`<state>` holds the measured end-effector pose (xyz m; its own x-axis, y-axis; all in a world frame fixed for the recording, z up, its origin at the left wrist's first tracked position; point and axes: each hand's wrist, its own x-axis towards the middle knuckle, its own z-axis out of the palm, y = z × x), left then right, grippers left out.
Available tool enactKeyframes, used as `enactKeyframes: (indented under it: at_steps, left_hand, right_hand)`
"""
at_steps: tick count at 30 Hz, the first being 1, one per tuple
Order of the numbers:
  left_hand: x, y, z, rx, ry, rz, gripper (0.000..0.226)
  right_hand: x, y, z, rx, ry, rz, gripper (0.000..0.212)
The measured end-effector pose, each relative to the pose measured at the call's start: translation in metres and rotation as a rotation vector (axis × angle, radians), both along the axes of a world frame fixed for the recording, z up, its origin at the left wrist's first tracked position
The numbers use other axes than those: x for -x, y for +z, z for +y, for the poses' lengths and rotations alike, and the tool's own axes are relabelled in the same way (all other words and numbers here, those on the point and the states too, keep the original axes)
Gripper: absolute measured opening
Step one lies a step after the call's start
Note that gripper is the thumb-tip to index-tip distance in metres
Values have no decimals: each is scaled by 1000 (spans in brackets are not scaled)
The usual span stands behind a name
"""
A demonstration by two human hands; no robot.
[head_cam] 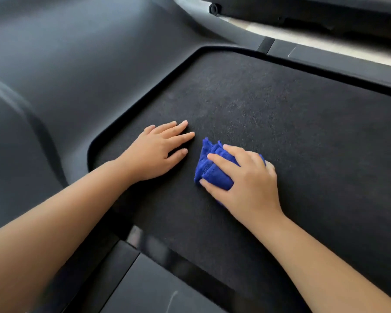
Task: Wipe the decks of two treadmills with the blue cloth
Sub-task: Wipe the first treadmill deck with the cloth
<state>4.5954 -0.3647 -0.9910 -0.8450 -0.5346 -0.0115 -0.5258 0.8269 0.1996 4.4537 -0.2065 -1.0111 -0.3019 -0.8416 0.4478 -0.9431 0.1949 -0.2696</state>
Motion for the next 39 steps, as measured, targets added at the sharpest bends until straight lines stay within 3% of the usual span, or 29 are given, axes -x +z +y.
enactKeyframes:
  at_steps: [5, 8, 16, 29, 39]
  left_hand:
    - [52, 3, -43, 52, -12, -133, 52]
    - [86, 5, -71, 65, -17, -197, 52]
    - [102, -9, -91, -11, -28, -32, 70]
    - [99, -6, -93, -67, -27, 8, 58]
    - [99, -7, -90, -68, -21, 30, 59]
  right_hand:
    - [52, 2, -54, -11, -81, -11, 52]
    - [80, 8, -82, -150, -151, -57, 50]
    - [139, 10, -136, -207, -232, -84, 47]
    - [226, 18, -227, -314, -272, -135, 52]
    - [186, 22, -303, -332, -168, -141, 53]
